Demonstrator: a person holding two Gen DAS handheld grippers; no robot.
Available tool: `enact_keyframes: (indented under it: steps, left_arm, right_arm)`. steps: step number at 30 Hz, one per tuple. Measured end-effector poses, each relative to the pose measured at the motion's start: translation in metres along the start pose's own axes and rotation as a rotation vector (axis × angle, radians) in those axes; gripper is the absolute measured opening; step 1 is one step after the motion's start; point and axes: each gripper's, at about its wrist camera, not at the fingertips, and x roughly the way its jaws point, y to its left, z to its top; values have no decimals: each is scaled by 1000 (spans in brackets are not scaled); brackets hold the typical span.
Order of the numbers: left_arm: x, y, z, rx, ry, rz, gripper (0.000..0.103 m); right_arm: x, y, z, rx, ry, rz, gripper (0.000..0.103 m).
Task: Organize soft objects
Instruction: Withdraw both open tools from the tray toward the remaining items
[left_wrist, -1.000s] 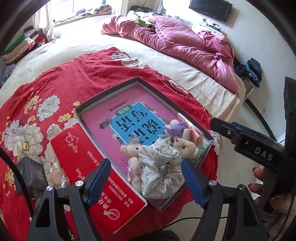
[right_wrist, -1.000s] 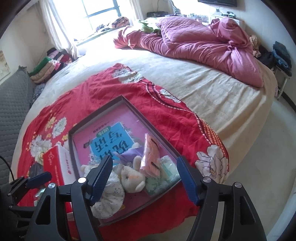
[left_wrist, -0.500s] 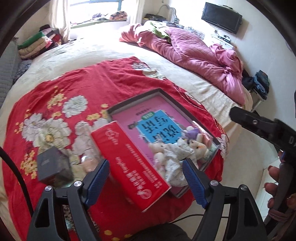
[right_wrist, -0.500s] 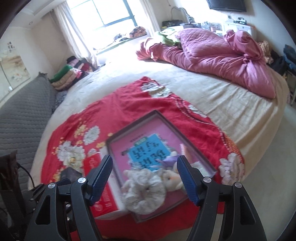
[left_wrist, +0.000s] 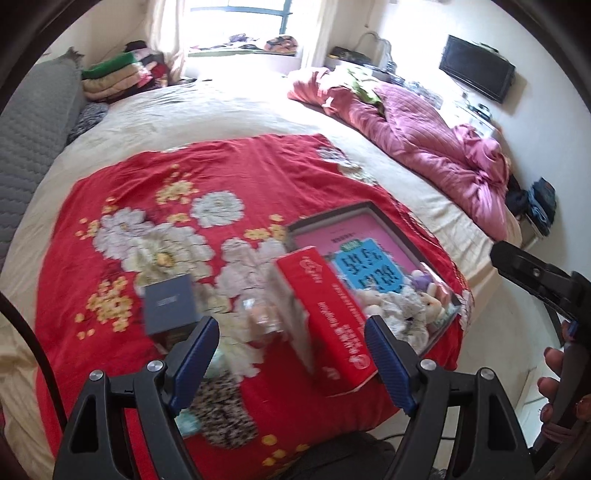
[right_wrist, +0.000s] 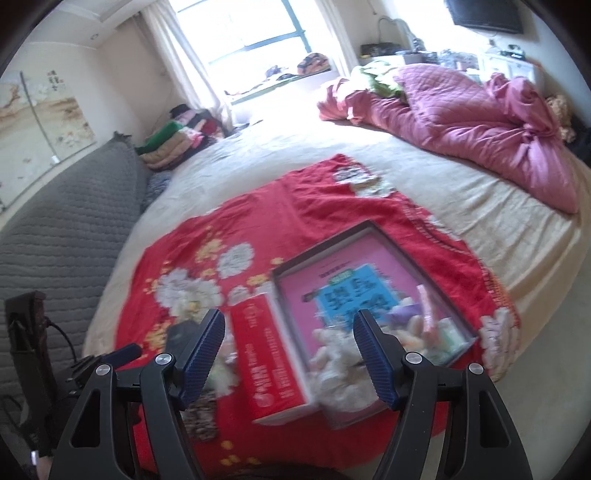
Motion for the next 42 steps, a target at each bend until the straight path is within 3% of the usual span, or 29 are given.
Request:
enact_keyframes:
  steps: [13, 42]
  left_arm:
    - [-39, 59, -25, -88, -31, 60, 80]
    - [-71, 105, -74, -125, -55, 148, 80]
  right_arm:
    - [2, 63, -16, -101, 32, 84, 74]
    - [17, 141, -62, -242, 113, 146, 74]
